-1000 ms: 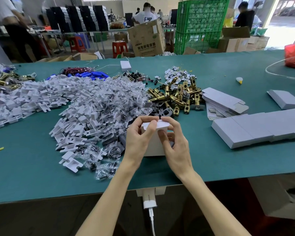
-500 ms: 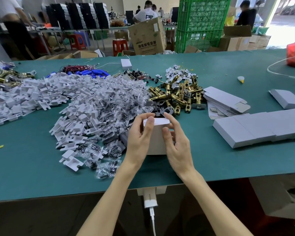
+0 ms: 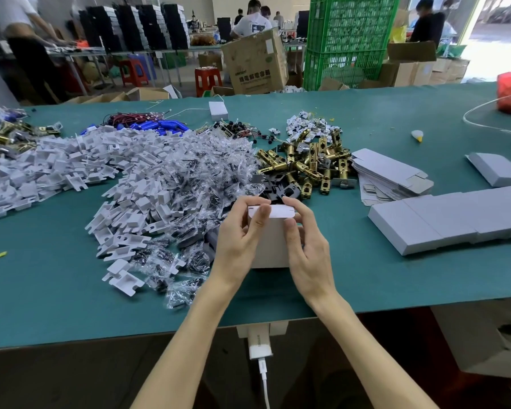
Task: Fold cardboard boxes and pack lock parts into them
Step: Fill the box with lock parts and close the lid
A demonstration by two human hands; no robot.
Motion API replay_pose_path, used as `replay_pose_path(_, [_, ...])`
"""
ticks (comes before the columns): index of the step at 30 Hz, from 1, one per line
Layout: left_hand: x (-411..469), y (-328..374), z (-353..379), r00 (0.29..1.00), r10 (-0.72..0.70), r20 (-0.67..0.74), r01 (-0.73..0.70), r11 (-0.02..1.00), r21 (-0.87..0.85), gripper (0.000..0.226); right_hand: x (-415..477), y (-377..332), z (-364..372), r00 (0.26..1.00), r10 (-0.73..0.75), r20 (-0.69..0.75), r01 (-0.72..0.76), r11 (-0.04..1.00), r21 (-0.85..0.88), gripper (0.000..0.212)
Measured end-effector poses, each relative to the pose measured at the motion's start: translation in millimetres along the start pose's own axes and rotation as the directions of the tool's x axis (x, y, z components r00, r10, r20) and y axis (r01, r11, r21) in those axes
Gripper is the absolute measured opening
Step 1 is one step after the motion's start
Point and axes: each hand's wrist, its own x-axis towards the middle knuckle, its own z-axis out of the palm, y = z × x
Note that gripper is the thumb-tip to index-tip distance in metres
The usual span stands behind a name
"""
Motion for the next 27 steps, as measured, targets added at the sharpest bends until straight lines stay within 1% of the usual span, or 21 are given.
replay_pose_path(3, [3.2,-0.3,-7.7,0.999,0.038,0.029,-0.039,0.999,0.021,0.031,0.1,-1.2,0.8,1.000,0.004,-0.009,-0.004,1.000,0.022,0.035])
replay_pose_path(8, [4.8,0.3,-6.7,0.999,0.046,0.004,-0.046,0.999,0.021,0.018,0.0,0.8,2.3,1.000,-0.007,-0.023,0.007,0.999,0.032,0.030])
replay_pose_path(11, [4.9,2.0,-2.6,0.999,0.039,-0.013,-0.040,0.999,-0.018,0.016,0.1,0.4,2.0,1.000,0.007,-0.010,-0.007,0.999,0.044,0.033])
replay_pose_path(14, [3.7,1.6,-2.2,0.999,0.027,-0.018,-0.028,0.997,-0.069,0.015,-0.2,-0.5,1.8,1.000,-0.002,-0.009,0.002,1.000,0.020,0.033])
replay_pose_path(19, [0.4,1.6,0.2,0.999,0.019,-0.034,-0.023,0.992,-0.125,0.016,-0.5,-0.9,2.4,0.999,-0.020,-0.030,0.020,1.000,-0.004,0.036])
replay_pose_path(27, [-3.6,-1.0,3.9,0.999,0.018,-0.050,-0.027,0.982,-0.187,0.009,0.9,-3.8,1.4,0.999,0.020,-0.050,-0.018,0.999,0.034,0.028])
